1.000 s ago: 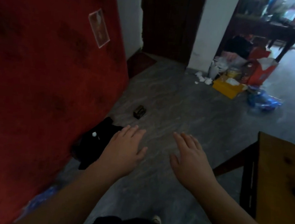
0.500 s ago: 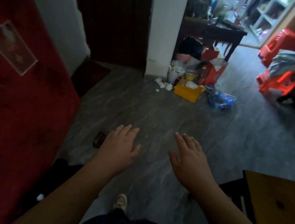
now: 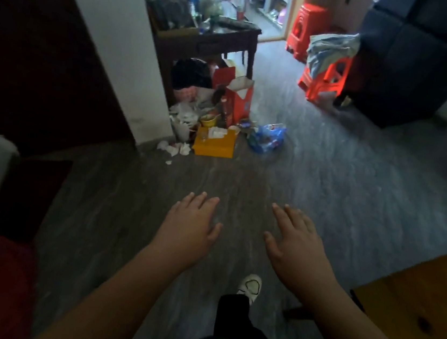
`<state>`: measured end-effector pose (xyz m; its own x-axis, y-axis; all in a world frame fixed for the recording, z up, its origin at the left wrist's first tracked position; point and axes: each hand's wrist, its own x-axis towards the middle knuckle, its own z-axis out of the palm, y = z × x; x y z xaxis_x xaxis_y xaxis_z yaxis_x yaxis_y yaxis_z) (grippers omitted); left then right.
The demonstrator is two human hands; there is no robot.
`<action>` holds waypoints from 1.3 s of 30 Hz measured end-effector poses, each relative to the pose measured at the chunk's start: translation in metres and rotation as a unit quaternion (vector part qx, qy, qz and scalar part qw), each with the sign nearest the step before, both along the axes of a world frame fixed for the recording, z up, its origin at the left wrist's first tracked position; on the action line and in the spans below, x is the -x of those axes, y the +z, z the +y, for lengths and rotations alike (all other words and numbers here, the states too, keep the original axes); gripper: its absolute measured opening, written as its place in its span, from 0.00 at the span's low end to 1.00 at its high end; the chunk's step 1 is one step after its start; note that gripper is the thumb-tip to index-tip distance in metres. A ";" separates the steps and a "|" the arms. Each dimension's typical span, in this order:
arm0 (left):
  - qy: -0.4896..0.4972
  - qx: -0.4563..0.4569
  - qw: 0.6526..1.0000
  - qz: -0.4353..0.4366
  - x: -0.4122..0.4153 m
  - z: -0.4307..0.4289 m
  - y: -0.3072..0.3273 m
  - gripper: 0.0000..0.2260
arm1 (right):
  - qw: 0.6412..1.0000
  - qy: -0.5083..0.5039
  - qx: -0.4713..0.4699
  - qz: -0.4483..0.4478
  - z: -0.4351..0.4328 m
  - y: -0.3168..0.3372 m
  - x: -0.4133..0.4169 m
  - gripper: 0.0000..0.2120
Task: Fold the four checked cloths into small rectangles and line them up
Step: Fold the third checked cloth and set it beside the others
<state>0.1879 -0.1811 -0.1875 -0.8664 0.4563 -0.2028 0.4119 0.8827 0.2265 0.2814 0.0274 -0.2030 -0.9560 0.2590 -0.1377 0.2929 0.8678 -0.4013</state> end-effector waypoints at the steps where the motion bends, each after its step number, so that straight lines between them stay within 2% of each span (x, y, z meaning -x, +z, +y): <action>1: -0.011 0.001 1.000 0.000 0.021 0.018 0.000 0.28 | 1.000 -0.009 0.003 0.004 0.015 -0.004 0.015 0.31; 10: -0.108 0.035 0.994 -0.003 0.183 0.200 0.010 0.29 | 0.997 -0.079 0.027 -0.001 0.163 0.001 0.149 0.31; 15: -0.192 0.020 0.981 -0.031 0.228 0.300 0.010 0.29 | 0.988 -0.150 0.027 -0.014 0.239 0.005 0.172 0.31; 20: -0.302 0.028 0.952 -0.034 0.266 0.408 0.007 0.28 | 0.965 -0.258 0.030 -0.027 0.310 -0.001 0.179 0.31; 28: -0.488 -0.002 0.872 -0.030 0.326 0.586 -0.005 0.27 | 0.898 -0.437 0.028 -0.042 0.413 -0.003 0.214 0.30; 33: -0.592 -0.002 0.806 -0.027 0.343 0.695 -0.003 0.28 | 0.824 -0.564 0.035 -0.043 0.463 0.007 0.220 0.29; 39: -0.711 0.003 0.701 -0.058 0.289 0.786 -0.004 0.28 | 0.726 -0.686 0.043 -0.021 0.487 0.005 0.191 0.29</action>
